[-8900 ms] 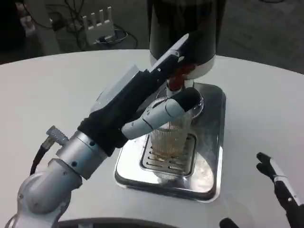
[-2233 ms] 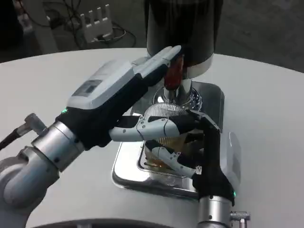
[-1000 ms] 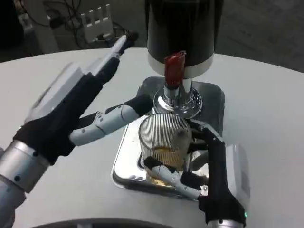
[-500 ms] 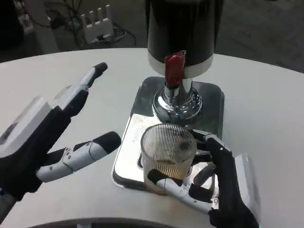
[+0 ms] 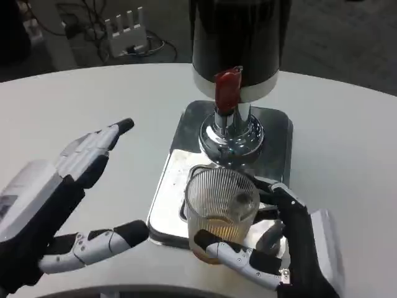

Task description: Grasp the cup under the faucet to collect the drink, then remove the cup.

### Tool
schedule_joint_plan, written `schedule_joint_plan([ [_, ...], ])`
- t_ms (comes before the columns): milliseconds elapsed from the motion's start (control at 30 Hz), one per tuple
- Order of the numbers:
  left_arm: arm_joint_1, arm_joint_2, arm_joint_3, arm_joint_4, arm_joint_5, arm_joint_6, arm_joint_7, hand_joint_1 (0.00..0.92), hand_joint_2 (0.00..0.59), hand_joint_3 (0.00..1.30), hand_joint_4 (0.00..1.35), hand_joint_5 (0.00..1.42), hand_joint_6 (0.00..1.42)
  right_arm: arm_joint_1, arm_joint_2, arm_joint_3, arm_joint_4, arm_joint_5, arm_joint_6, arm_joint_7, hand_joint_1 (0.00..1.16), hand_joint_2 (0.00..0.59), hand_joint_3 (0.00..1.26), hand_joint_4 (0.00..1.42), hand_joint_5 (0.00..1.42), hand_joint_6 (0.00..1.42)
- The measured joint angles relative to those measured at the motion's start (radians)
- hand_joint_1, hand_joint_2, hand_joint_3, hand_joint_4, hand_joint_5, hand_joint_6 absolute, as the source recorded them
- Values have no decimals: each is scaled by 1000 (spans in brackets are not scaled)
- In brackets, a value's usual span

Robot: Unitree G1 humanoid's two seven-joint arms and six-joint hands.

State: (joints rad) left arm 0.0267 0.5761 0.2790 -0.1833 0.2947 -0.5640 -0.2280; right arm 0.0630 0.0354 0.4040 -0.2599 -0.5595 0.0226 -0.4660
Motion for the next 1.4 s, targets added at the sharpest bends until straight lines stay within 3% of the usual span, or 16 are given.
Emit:
schedule_joint_plan([
  [233,36,18,17,41,109,-123,73,0,99,0,0,0,0,35,-13,-2,-96,-1,0,44,915,105,769,821,1003,1040],
  [500,91,35,25,53,171,-168,115,0,92,0,0,0,0,44,-13,-9,-114,-3,1,78,914,94,794,831,1031,1064],
  [733,130,42,26,-6,266,-152,120,0,77,0,0,0,0,47,-13,-16,-143,-9,1,114,915,86,798,841,1033,1070],
  [867,157,42,26,-54,304,-102,121,0,76,0,0,0,0,47,-10,-30,-143,-10,1,125,915,86,798,841,1033,1072],
  [1400,178,42,-14,-78,341,-59,121,0,79,0,0,0,0,47,-15,-83,-159,-25,0,147,915,85,807,841,1033,1088],
])
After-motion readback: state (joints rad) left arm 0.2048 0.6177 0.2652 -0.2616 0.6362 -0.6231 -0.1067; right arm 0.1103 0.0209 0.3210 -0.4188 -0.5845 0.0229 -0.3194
